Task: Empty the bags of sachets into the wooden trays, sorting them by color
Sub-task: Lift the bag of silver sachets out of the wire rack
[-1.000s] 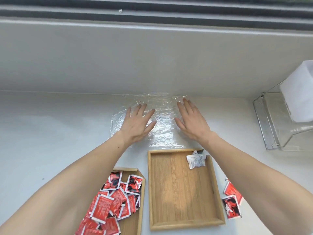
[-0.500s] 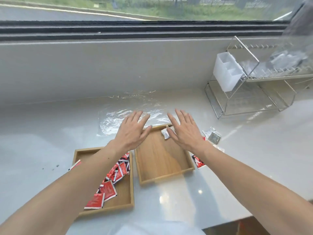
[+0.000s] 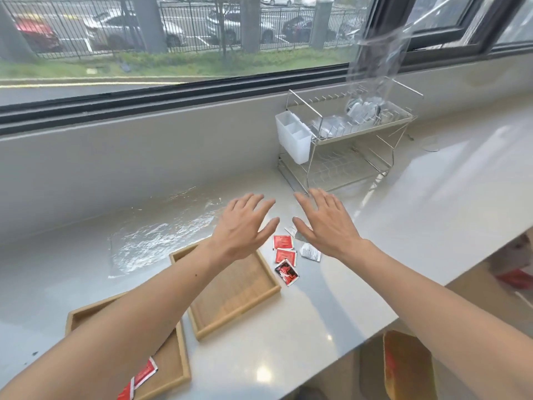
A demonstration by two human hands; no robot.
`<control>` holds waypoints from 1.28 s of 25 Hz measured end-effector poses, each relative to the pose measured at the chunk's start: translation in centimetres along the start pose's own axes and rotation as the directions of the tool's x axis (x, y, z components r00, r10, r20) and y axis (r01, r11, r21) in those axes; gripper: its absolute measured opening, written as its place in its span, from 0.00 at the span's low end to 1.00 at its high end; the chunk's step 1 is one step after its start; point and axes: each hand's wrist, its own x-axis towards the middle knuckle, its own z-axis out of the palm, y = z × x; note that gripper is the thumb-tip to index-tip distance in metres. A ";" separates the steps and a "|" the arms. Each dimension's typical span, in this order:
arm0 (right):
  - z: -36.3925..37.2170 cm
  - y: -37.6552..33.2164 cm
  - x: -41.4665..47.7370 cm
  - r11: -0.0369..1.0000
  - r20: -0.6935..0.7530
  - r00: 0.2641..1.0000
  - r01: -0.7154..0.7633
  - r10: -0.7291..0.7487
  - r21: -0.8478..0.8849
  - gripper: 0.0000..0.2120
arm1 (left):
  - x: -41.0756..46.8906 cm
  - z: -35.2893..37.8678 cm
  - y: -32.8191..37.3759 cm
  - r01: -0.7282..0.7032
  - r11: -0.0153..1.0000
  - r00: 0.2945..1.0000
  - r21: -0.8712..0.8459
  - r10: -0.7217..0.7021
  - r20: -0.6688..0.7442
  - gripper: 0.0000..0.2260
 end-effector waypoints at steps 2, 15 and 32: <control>-0.5 3.3 0.7 1.000 -0.037 0.999 -0.018 0.018 0.014 0.29 | 2.7 -0.1 2.3 -0.022 1.000 0.999 0.004 0.022 -0.025 0.27; -3.3 31.1 12.5 0.994 -0.168 0.984 -0.038 0.054 0.100 0.28 | 29.5 3.0 14.6 0.017 1.000 0.992 0.023 -0.014 -0.127 0.24; -0.2 43.2 31.6 0.837 -0.077 0.950 -0.225 0.302 0.499 0.29 | 52.0 5.6 9.5 0.390 0.766 0.903 -0.512 -0.426 0.050 0.28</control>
